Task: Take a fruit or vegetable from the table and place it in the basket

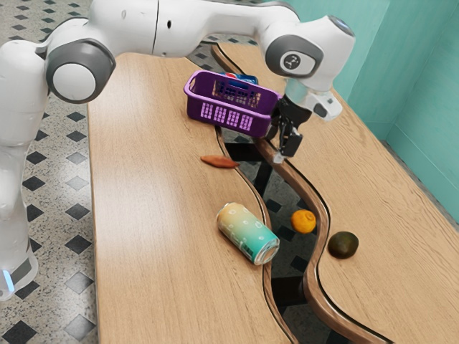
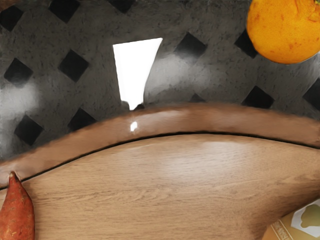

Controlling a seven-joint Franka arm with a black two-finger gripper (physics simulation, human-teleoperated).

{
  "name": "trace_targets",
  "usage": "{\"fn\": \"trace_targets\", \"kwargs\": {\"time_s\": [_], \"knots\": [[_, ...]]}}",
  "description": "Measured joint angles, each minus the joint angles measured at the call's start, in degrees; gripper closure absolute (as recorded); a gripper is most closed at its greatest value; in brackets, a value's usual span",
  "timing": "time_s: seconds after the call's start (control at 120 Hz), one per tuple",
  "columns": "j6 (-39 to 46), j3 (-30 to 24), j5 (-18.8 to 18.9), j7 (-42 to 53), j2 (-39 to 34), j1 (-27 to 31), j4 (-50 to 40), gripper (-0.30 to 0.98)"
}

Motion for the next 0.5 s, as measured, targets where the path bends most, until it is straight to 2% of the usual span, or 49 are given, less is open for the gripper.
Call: {"fn": "trace_targets", "kwargs": {"time_s": [0.133, 0.283, 0.375, 0.433, 0.467, 0.5], "knots": [[3.20, -0.27, -0.02, 0.19, -0.05, -0.25, 0.87, 0.00], [3.90, 1.80, -5.40, 0.29, -0.10, 1.79, 1.33, 0.00], [2.66, 1.61, -4.85, 0.60, -0.67, 1.17, 1.24, 0.00], [2.47, 0.11, -2.88, 1.75, -0.37, 1.38, 1.24, 0.00], [2.97, -2.12, -1.33, 2.71, 0.42, 1.91, 1.24, 0.00], [3.70, -6.85, 0.32, 3.63, 1.89, 4.50, 1.36, 0.00]]}}
